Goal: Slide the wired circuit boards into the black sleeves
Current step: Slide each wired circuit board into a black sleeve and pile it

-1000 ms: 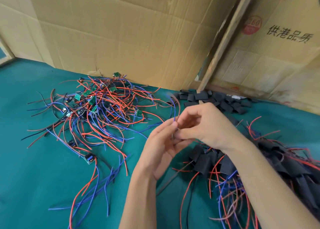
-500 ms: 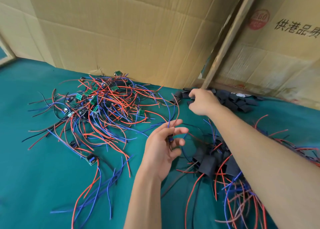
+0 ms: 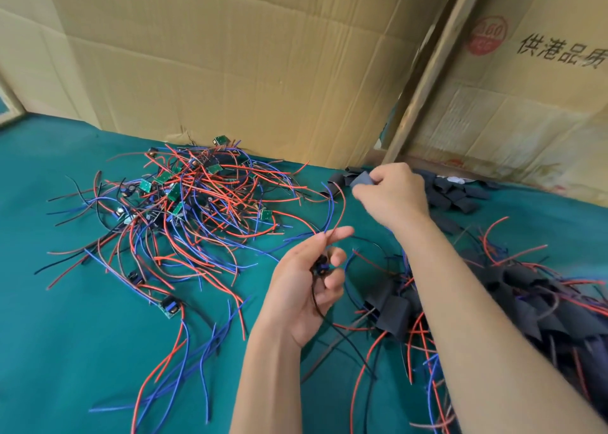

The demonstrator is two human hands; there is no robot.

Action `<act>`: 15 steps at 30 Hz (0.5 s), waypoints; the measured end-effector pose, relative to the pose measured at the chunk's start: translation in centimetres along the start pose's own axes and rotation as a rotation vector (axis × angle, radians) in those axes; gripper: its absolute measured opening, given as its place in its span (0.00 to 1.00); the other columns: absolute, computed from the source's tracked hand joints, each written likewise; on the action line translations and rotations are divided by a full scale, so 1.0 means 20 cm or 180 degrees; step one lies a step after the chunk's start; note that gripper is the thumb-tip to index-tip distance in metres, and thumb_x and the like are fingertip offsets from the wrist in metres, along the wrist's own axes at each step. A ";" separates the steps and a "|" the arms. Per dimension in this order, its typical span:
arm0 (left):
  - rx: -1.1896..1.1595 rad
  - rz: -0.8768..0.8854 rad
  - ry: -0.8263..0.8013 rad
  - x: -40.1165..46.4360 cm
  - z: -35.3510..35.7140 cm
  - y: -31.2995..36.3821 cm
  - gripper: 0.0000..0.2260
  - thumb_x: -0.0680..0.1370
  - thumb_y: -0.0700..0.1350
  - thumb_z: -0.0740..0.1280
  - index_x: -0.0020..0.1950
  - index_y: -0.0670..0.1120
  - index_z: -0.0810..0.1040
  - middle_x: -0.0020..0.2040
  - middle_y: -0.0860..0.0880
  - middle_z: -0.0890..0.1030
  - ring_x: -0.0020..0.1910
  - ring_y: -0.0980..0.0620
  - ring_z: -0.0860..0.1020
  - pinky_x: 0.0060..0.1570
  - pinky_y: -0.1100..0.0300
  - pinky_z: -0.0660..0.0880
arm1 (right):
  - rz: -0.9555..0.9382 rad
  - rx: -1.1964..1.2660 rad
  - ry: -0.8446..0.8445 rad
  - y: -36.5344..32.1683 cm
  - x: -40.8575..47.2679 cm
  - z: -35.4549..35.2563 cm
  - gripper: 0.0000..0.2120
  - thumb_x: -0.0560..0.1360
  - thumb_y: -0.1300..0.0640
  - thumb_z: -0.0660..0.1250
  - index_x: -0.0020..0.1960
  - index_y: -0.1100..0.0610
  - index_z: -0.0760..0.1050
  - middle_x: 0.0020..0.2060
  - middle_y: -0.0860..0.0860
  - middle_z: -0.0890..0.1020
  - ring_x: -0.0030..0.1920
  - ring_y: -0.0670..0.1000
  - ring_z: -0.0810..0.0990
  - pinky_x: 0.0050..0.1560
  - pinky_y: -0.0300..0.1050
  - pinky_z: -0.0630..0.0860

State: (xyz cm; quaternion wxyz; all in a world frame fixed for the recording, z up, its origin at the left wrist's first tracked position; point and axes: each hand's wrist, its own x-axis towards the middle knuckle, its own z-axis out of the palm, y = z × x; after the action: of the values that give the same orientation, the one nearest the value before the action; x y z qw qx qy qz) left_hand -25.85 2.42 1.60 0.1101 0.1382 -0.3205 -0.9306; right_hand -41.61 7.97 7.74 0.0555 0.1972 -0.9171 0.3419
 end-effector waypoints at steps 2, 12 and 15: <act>0.0046 0.0076 -0.0070 0.00 0.00 0.00 0.15 0.84 0.45 0.58 0.59 0.41 0.82 0.33 0.51 0.72 0.26 0.57 0.68 0.20 0.68 0.62 | 0.0023 0.0739 0.0139 0.01 -0.12 -0.05 0.11 0.63 0.52 0.68 0.37 0.60 0.75 0.26 0.54 0.73 0.34 0.57 0.71 0.32 0.46 0.67; 0.1064 0.0537 0.0123 0.00 0.01 -0.01 0.16 0.83 0.40 0.59 0.46 0.46 0.86 0.34 0.50 0.74 0.35 0.53 0.75 0.40 0.65 0.76 | 0.0026 0.2567 -0.0962 0.08 -0.40 -0.11 0.14 0.66 0.54 0.75 0.52 0.49 0.82 0.38 0.54 0.87 0.29 0.47 0.77 0.29 0.35 0.70; 0.1151 0.0707 0.0128 0.01 0.00 -0.03 0.14 0.84 0.41 0.60 0.45 0.48 0.83 0.32 0.49 0.71 0.34 0.51 0.73 0.39 0.63 0.75 | 0.0052 0.2780 -0.1160 0.10 -0.40 -0.11 0.14 0.70 0.52 0.78 0.54 0.51 0.80 0.37 0.53 0.87 0.30 0.48 0.77 0.30 0.38 0.72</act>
State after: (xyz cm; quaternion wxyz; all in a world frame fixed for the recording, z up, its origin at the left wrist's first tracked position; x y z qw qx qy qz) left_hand -26.23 2.88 1.22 0.1918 0.1381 -0.4933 -0.8372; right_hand -35.15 13.30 6.32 -0.1972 0.2516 -0.6839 0.6558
